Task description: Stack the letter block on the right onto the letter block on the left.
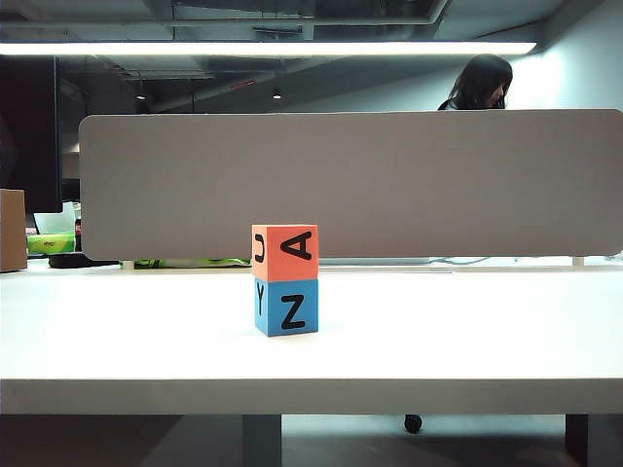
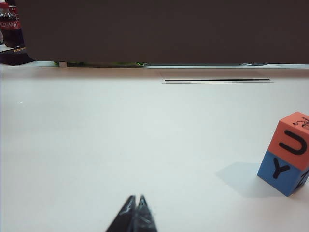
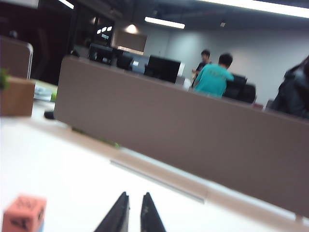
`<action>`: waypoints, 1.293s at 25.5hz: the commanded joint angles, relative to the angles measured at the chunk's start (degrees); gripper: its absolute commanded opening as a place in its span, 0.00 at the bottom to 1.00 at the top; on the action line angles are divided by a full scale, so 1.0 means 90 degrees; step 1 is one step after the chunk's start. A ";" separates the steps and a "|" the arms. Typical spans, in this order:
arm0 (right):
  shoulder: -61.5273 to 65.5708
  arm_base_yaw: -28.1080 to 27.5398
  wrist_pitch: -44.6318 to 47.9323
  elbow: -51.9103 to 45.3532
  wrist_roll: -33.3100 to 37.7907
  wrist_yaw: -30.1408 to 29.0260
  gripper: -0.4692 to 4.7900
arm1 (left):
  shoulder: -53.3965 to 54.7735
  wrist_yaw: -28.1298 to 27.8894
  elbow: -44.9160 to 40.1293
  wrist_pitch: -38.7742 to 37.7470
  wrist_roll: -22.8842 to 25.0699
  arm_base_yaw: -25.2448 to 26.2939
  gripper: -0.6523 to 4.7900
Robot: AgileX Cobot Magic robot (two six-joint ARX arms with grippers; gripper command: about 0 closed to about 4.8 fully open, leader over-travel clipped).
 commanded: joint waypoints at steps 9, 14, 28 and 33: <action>-0.0911 -0.0772 0.1685 -0.2307 0.0695 0.0355 0.19 | 0.0000 0.0007 0.0032 0.0061 0.0012 -0.0005 0.11; -0.0911 -0.1078 0.1882 -0.2990 0.1304 0.0634 0.19 | 0.0000 0.0005 0.0032 0.0058 0.0012 -0.0007 0.11; -0.0911 -0.1326 0.0860 -0.2987 0.1372 0.1083 0.19 | 0.0000 0.0007 0.0032 0.0058 0.0012 -0.0005 0.11; -0.0911 -0.1333 0.0811 -0.2987 0.1372 0.1083 0.19 | 0.0000 0.0007 0.0032 0.0058 0.0012 -0.0005 0.11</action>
